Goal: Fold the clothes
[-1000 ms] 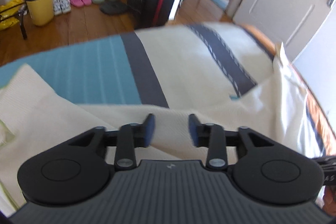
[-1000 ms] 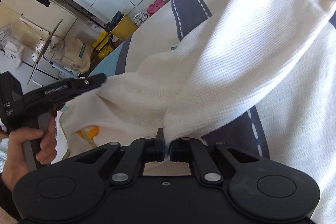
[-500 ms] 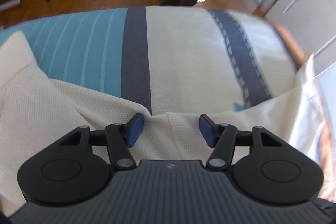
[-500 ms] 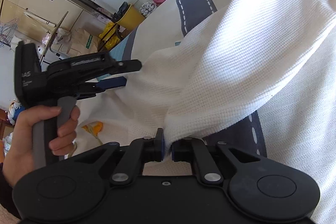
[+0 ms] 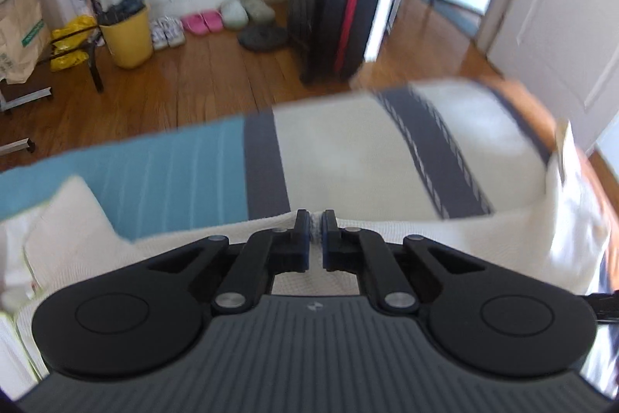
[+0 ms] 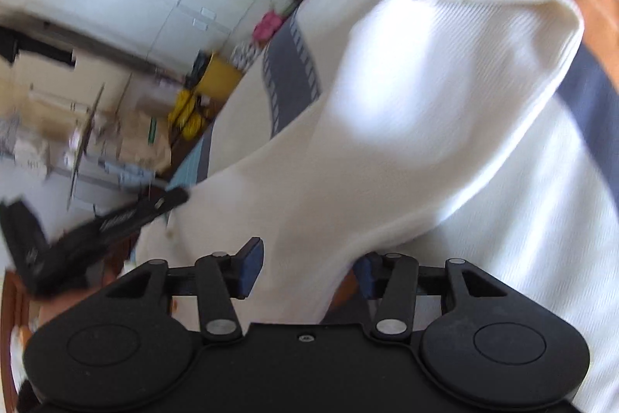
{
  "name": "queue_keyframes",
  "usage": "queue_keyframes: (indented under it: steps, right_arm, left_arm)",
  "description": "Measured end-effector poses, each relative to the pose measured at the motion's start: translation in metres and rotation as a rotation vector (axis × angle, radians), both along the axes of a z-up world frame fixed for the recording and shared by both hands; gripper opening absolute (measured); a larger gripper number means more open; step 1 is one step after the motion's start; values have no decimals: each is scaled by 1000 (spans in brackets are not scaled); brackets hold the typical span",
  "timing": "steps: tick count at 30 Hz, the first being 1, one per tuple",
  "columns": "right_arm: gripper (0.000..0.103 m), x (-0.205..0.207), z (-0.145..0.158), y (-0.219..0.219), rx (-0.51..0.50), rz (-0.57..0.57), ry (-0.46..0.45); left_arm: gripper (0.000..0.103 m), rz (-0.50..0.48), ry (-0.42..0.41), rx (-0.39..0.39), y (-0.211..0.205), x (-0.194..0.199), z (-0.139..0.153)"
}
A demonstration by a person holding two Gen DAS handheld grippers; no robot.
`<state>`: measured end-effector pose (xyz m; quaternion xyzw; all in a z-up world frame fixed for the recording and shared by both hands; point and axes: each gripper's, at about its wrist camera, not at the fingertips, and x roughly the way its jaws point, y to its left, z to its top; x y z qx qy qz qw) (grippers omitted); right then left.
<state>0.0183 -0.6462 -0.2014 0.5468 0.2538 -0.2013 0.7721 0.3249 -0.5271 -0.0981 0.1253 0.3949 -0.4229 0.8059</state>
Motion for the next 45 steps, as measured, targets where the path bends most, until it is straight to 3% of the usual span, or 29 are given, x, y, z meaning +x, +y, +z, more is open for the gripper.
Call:
queue_keyframes:
  steps: [3,4,5,6,7,9,10,13,14,18,21,23,25,29,30,32,34,36,37,38,39,40,42,45]
  right_arm:
    - [52,2,-10,-15,-46,-69,-114]
    - [33,7,-10,-16,-155,-71,-130]
    - [3,16,-8,-16,-303,-56,-95]
    - [4,27,-6,-18,-421,-35,-32]
    - [4,31,-3,-19,-487,-33,-28]
    - [3,25,13,-19,-585,-73,-135]
    - [3,26,23,-17,-642,-85,-143]
    - [10,32,42,-10,-768,-107,-83]
    - [17,31,41,-12,-768,-117,-59]
    - [20,25,27,-11,-781,-127,110]
    - [49,14,21,1,-763,-83,172]
    - [55,4,16,10,-726,-34,192]
    - [55,-7,17,18,-655,4,163]
    - [59,-8,34,27,-410,149,-116]
    - [62,-2,35,35,-398,215,-129]
    - [65,13,36,54,-409,363,-109]
    - [65,26,28,78,-498,460,-20]
    - [65,36,18,98,-568,536,60]
    - [64,40,13,104,-574,564,79]
    - [50,42,10,110,-599,583,75]
    - [33,45,9,116,-634,609,71]
    - [2,49,8,121,-665,632,106]
    - [2,51,16,127,-720,599,196]
    - [2,47,34,126,-784,520,302]
  left_arm:
    - [5,22,-76,-52,-4,10,11]
    - [5,23,-105,-63,-4,12,15]
    - [5,26,-111,-89,-4,16,18]
    - [5,38,-121,-116,-3,20,21]
    - [5,55,-145,-143,-2,23,23]
    - [5,92,-202,-209,2,27,23]
    - [5,113,-230,-252,4,29,21]
    - [7,132,-272,-221,-2,27,7]
    - [8,127,-281,-195,-6,26,2]
    - [10,135,-245,-194,2,16,3]
    - [10,140,-192,-234,32,5,16]
    - [10,143,-221,-205,58,-7,23]
    - [11,163,-221,-160,90,-14,26]
    - [16,287,-109,-127,180,-18,20]
    - [16,321,-80,-121,204,-19,16]
    - [16,354,-80,-69,246,-34,6]
    - [18,376,-81,-15,283,-50,-8]
    - [27,402,-58,-5,319,-62,-22]
    - [29,415,-45,-4,337,-67,-28]
    - [30,431,-35,-5,353,-72,-35]
    - [30,447,-26,-8,368,-76,-41]
    - [30,464,-17,-10,383,-81,-47]
    - [30,480,15,3,399,-77,-48]
    - [34,492,-13,-32,416,-74,-40]
